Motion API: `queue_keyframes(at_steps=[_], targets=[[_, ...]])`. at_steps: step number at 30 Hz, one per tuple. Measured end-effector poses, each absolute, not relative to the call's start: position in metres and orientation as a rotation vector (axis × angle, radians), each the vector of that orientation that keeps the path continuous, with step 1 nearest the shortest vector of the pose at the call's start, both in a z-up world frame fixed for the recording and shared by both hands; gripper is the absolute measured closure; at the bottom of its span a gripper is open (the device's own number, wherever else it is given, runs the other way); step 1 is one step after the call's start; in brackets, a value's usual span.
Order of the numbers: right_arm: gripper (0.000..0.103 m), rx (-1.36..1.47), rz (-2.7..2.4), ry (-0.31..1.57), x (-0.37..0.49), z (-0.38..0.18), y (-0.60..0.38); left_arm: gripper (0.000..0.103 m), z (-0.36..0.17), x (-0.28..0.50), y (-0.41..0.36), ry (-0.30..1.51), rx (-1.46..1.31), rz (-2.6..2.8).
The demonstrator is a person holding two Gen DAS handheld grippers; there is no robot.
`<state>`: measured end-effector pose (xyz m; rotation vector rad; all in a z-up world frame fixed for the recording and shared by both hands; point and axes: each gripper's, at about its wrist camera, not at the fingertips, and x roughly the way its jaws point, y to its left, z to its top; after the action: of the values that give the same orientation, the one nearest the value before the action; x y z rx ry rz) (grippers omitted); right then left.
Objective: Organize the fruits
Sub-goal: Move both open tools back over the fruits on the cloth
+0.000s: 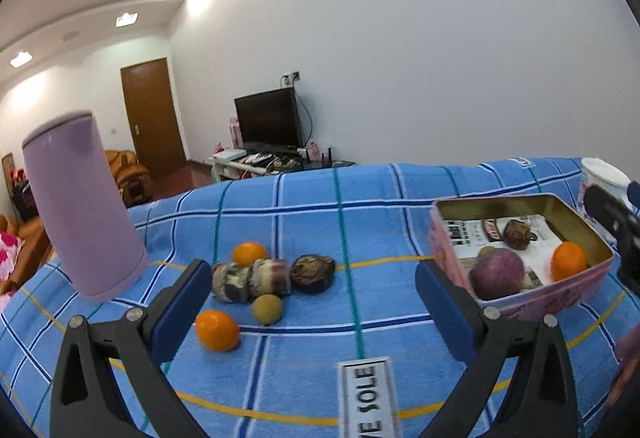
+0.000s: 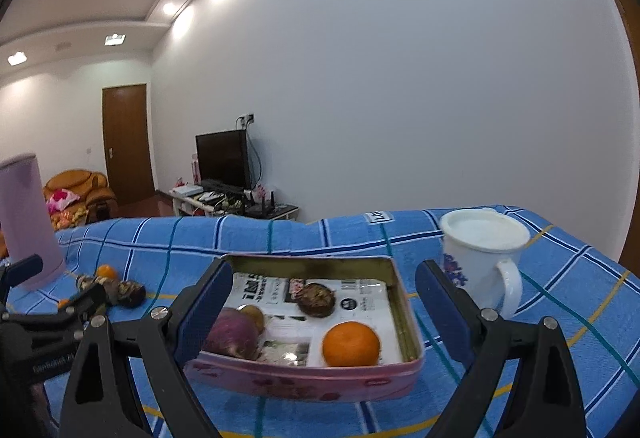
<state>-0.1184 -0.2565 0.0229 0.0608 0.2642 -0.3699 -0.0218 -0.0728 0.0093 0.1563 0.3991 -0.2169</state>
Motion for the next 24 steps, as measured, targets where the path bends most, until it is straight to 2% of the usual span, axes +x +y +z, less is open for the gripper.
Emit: queue_keyframes(at_steps=[10,24], targets=[[0.009,0.043,-0.296,0.292,-0.098,0.02,-0.215,0.0,0.01,-0.006,-0.04,0.383,0.164,-0.14],[0.009,0.043,-0.169,0.347,-0.064,0.012,-0.16,0.0,0.006,0.056,0.056,0.545,0.011,-0.005]])
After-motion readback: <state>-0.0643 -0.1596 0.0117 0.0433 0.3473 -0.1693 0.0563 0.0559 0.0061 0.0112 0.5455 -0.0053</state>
